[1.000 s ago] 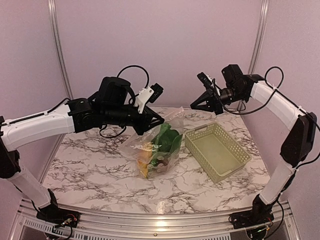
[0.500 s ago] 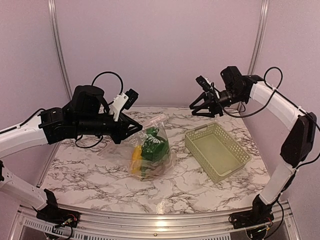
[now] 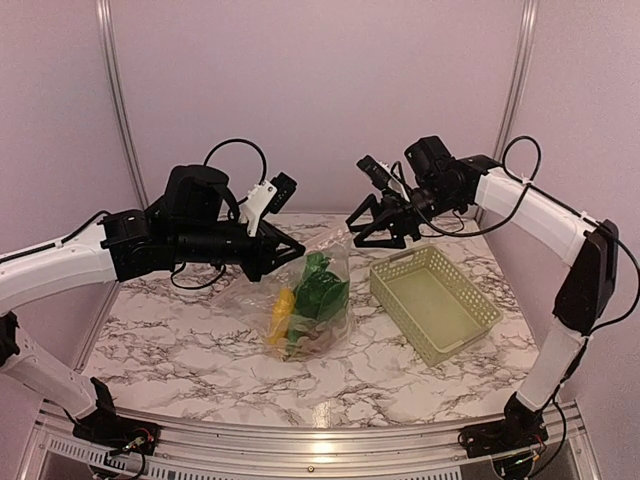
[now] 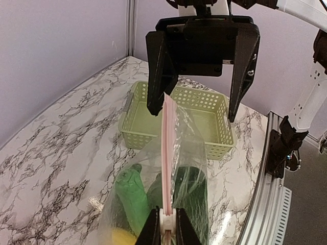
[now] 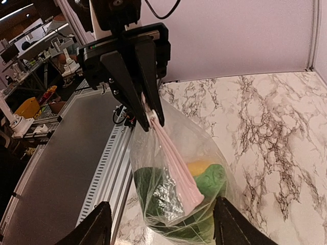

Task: Place the food in the zip-top bag and seal the zipper
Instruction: Pass from the left arm to the right, then hold the zipper from the zipper food storage bag.

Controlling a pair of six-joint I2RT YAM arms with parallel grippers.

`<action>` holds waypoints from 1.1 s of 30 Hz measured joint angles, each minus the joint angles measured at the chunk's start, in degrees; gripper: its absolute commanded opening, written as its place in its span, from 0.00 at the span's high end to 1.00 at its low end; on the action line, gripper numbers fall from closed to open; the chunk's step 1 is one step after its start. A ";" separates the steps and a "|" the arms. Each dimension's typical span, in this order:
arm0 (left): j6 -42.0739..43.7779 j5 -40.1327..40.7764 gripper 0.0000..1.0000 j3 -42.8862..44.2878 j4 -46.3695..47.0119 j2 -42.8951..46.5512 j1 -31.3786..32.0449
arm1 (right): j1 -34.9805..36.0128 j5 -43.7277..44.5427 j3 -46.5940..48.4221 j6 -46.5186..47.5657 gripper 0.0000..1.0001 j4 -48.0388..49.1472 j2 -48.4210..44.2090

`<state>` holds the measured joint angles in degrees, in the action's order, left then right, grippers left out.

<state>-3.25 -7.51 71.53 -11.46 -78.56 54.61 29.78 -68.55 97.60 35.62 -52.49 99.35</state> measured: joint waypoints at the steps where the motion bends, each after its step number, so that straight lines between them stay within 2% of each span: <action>1: 0.00 -0.09 0.97 0.00 0.24 0.00 0.00 | 0.24 -0.15 -0.07 -1.05 0.37 0.63 0.15; 3: -0.02 -0.22 0.97 0.00 0.74 0.00 0.00 | 0.59 -0.68 -0.11 -3.37 0.41 2.21 0.55; 7: -0.15 -0.61 0.97 0.00 0.94 -0.04 0.09 | 0.70 -2.03 -0.11 -7.23 0.61 5.51 1.60; 9: -0.24 -0.87 0.96 0.00 0.96 -0.15 0.15 | 0.83 -2.71 -0.11 -9.07 0.79 6.88 2.21; 11: -0.33 -1.05 0.89 0.00 1.03 -0.39 0.15 | 1.07 -3.15 -0.09 -10.05 1.00 7.89 2.67; 14: -0.81 -1.03 0.69 0.02 1.14 -0.70 0.15 | 1.46 -3.23 -0.07 -10.45 1.00 8.35 2.93; 18: -1.75 -0.83 0.60 0.13 1.18 -0.68 0.15 | 1.57 -2.99 0.00 -9.42 1.00 8.02 2.93; 21: -2.08 -0.42 0.59 0.13 0.83 -0.37 0.15 | 1.57 -2.89 0.09 -8.57 1.00 7.80 2.91; 26: -2.19 0.04 0.70 0.02 0.76 1.22 0.15 | 1.57 -2.47 0.66 -7.91 1.00 7.45 2.91; 28: -2.27 0.42 0.68 0.02 0.79 1.73 0.13 | 1.57 -2.27 0.87 -7.78 1.00 7.43 2.91; 31: -1.66 0.50 0.58 0.04 0.72 1.77 0.09 | 1.57 -2.12 0.90 -7.65 1.00 7.39 2.91; 33: -1.36 0.37 0.60 0.48 0.15 1.29 0.09 | 1.57 -2.01 0.90 -7.54 1.00 7.39 2.91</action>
<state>-4.60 -7.14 72.01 -11.31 -77.28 54.70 31.35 -70.57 98.50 28.08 -45.10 102.26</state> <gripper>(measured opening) 0.404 0.006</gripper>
